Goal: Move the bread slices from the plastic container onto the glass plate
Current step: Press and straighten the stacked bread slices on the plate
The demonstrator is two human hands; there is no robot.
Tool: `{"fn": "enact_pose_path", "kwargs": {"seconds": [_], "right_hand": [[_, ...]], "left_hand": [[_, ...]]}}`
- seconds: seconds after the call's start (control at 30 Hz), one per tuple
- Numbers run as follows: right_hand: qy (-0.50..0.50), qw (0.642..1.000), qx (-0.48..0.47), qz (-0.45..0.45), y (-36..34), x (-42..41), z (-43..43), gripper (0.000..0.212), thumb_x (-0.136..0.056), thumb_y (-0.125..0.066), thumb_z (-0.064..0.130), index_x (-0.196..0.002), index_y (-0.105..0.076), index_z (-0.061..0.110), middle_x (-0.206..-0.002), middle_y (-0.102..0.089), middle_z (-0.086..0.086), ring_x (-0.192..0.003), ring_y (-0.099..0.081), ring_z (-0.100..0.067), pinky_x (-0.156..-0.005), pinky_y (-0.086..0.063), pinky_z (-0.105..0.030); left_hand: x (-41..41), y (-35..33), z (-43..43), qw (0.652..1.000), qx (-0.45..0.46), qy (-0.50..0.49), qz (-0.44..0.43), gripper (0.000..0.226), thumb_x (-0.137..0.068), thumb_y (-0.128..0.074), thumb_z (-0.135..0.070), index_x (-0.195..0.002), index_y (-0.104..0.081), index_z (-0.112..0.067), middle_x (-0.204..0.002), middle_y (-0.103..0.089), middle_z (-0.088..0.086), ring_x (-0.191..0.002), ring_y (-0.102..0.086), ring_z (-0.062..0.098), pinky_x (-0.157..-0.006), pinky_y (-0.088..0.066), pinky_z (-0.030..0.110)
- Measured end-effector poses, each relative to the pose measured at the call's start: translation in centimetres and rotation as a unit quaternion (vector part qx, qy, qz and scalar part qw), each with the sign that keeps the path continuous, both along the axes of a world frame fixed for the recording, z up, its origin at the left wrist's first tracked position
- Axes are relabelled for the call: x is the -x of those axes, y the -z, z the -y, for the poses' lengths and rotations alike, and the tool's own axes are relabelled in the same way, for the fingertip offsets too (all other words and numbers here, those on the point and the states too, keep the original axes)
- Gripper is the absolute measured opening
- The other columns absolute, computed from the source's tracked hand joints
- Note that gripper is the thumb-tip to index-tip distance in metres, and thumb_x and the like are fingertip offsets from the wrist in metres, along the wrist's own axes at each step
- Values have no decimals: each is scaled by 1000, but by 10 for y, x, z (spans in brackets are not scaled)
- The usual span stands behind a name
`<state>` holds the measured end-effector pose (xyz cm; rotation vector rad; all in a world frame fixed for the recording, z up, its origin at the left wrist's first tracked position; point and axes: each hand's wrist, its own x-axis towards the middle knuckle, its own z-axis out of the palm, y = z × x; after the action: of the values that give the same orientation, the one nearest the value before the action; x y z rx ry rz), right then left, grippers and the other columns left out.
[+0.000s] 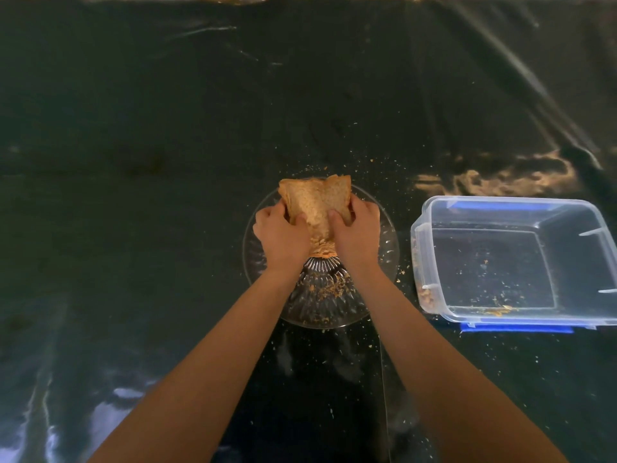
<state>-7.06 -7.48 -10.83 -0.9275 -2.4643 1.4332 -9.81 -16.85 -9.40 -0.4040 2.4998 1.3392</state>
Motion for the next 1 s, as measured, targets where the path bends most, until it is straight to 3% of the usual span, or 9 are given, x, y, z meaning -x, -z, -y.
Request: {"fn": "enact_pose_path", "kwargs": {"seconds": [0.13, 0.2, 0.57, 0.7, 0.87, 1.0], "right_hand": [[4, 1000, 2, -7, 3, -14, 2, 41, -86, -59, 17, -125, -52, 8, -125, -46, -12, -107, -48, -17, -91, -37, -23], [1, 1000, -3, -1, 5, -16, 1, 43, -86, -59, 17, -127, -51, 8, -126, -46, -12, -112, -48, -20, -92, -35, -23], [-19, 999, -34, 17, 15, -7, -3, 44, -87, -59, 20, -127, -51, 5, -125, -47, -13, -114, -46, -24, -92, -34, -24], [-17, 993, -118, -25, 15, -13, 2, 42, -87, -57, 21, -126, -51, 7, -119, -49, -11, -105, -37, -16, -90, -35, -26], [-27, 993, -92, -66, 8, -23, 8, 33, -89, -53, 15, -120, -55, 5, -104, -51, -3, -96, -48, -14, -76, -34, -13], [-16, 997, -62, -53, 8, -31, 7, 26, -88, -56, 17, -110, -59, 4, -95, -48, 1, -87, -45, -10, -74, -38, -20]], "left_hand": [[-11, 1, 5, 1000, -13, 1, 18, 35, -84, -57, -18, -115, -65, -2, -121, -61, 23, -116, -57, 41, -97, -48, 53], [-15, 1, 6, 999, -23, -4, 38, 34, -84, -56, -19, -115, -66, -7, -122, -62, 18, -117, -57, 37, -98, -49, 51], [-10, 0, 4, 998, 4, 25, 50, 33, -87, -54, -21, -112, -64, -1, -121, -60, 24, -118, -55, 41, -100, -46, 53], [-18, -1, 2, 996, 77, 37, -19, 40, -89, -55, -22, -123, -59, -2, -129, -52, 14, -122, -45, 29, -105, -39, 37], [-29, -3, 1, 997, 44, 23, -53, 30, -91, -50, -14, -118, -60, -6, -113, -55, 3, -93, -51, 12, -79, -36, 14], [-29, -1, 8, 999, 37, 30, 0, 28, -90, -51, -15, -113, -62, -3, -116, -63, 15, -101, -63, 26, -89, -51, 34]]}}
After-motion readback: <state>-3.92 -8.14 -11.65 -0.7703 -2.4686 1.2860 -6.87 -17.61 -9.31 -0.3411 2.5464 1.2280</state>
